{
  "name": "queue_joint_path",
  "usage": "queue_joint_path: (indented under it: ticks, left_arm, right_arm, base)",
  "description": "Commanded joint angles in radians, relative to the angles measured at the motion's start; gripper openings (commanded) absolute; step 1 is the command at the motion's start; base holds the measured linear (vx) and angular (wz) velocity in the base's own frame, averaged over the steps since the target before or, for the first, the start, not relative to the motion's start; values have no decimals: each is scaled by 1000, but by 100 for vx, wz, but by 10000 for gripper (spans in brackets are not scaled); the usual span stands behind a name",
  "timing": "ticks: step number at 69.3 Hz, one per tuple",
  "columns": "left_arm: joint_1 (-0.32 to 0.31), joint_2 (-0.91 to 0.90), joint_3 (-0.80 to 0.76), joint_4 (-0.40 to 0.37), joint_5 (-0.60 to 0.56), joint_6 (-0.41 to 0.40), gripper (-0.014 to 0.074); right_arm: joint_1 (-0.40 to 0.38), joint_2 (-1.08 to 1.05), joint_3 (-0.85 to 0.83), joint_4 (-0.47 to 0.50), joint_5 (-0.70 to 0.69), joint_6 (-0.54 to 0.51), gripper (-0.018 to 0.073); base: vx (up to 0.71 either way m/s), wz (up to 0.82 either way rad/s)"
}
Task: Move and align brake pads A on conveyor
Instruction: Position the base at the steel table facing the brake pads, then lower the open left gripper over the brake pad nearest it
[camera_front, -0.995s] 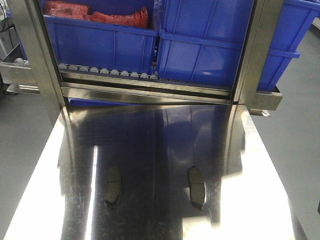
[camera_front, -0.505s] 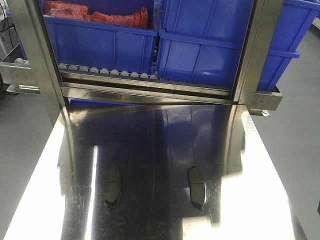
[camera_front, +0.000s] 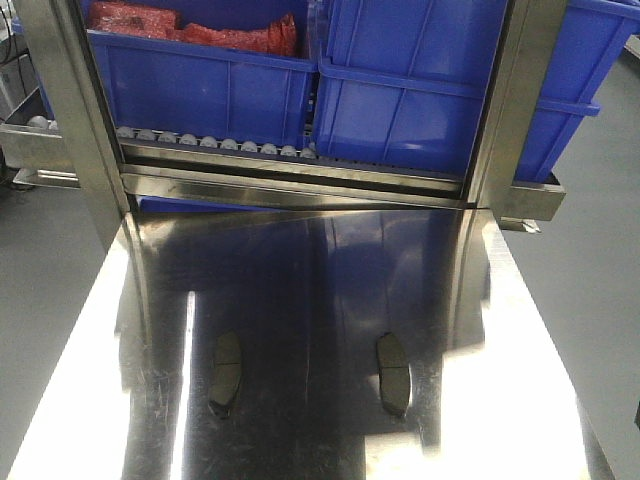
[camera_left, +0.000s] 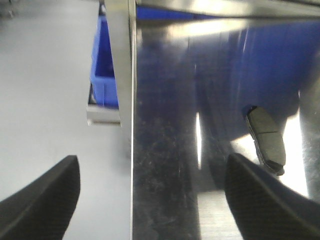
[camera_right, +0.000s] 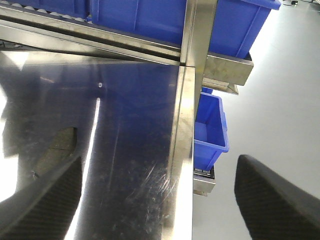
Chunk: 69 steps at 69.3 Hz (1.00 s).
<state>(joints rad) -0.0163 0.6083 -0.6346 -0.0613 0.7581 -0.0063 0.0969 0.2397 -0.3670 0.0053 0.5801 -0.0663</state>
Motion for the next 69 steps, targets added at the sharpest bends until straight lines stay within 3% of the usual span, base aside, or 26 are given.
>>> queue_joint_path:
  ticks: [1, 12, 21, 38, 62, 69]
  left_arm:
    - [-9, 133, -87, -32, -59, -12, 554]
    - [-19, 327, -213, -95, -34, -12, 554]
    - [-68, 464, -290, -120, -26, -16, 554]
    - [-197, 700, -398, -121, 46, -192, 554]
    - [-399, 969, -561, -85, 109, -328, 554]
    - [-446, 1046, -628, -42, 166, -370, 554]
  right_arm:
    - [-4, 9, -25, -5, -68, -11, 589]
    - [-4, 9, -25, -5, -68, -11, 589]
    - [-4, 9, -25, -5, -68, -11, 589]
    - [-4, 9, -25, -5, -68, -11, 589]
    - [-4, 9, -25, -5, -68, -11, 589]
    - [-4, 9, -25, -5, -68, -11, 589]
  base:
    - [0, 0]
    - [0, 0]
    - [0, 0]
    - [0, 0]
    - [0, 0]
    - [0, 0]
